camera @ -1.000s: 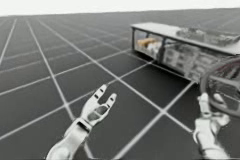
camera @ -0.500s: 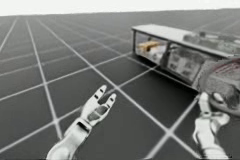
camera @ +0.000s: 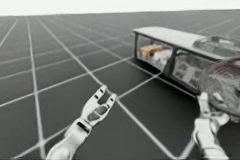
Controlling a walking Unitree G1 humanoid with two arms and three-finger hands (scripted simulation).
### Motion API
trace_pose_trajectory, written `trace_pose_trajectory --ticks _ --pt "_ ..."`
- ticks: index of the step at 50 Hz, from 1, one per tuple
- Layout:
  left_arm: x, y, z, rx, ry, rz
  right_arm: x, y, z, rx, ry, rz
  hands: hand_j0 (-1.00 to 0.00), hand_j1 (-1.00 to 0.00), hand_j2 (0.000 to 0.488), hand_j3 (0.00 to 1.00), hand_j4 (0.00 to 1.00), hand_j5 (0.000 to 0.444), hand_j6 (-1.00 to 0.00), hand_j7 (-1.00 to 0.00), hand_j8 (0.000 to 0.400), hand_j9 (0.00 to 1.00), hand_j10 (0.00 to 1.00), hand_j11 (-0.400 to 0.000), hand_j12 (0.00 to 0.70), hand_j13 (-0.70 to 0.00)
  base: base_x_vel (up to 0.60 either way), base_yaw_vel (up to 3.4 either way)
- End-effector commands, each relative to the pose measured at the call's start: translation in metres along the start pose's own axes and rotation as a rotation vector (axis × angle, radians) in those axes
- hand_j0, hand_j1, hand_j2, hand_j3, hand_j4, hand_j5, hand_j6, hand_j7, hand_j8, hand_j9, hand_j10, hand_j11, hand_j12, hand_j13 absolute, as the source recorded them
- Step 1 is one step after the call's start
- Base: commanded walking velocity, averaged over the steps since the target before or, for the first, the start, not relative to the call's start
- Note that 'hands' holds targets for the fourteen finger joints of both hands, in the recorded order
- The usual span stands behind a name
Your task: Pick up and drop off the object
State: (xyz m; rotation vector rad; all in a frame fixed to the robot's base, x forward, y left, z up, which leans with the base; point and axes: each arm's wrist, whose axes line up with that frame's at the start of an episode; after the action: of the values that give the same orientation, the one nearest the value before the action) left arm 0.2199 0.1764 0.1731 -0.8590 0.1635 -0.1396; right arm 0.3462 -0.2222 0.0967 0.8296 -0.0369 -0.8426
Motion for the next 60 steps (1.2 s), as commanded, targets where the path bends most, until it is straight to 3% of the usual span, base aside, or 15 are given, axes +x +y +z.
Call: trace_pose_trajectory --ticks 1,60 --pt "0.0011 -0.0091 0.0004 0.022 0.000 -0.021 0.0021 -0.0011 0.0082 0.027 -0.019 0.009 0.00 0.00 0.000 1.00 1.00 0.000 0.00 0.00 0.000 1.00 1.00 -0.400 0.000 -0.700 0.59 0.02" --pt "0.0011 -0.0091 0.0004 0.022 0.000 -0.021 0.0021 -0.0011 0.0082 0.027 -0.019 0.009 0.00 0.00 0.000 1.00 1.00 0.000 0.00 0.00 0.000 1.00 1.00 -0.400 0.000 -0.700 0.58 0.04"
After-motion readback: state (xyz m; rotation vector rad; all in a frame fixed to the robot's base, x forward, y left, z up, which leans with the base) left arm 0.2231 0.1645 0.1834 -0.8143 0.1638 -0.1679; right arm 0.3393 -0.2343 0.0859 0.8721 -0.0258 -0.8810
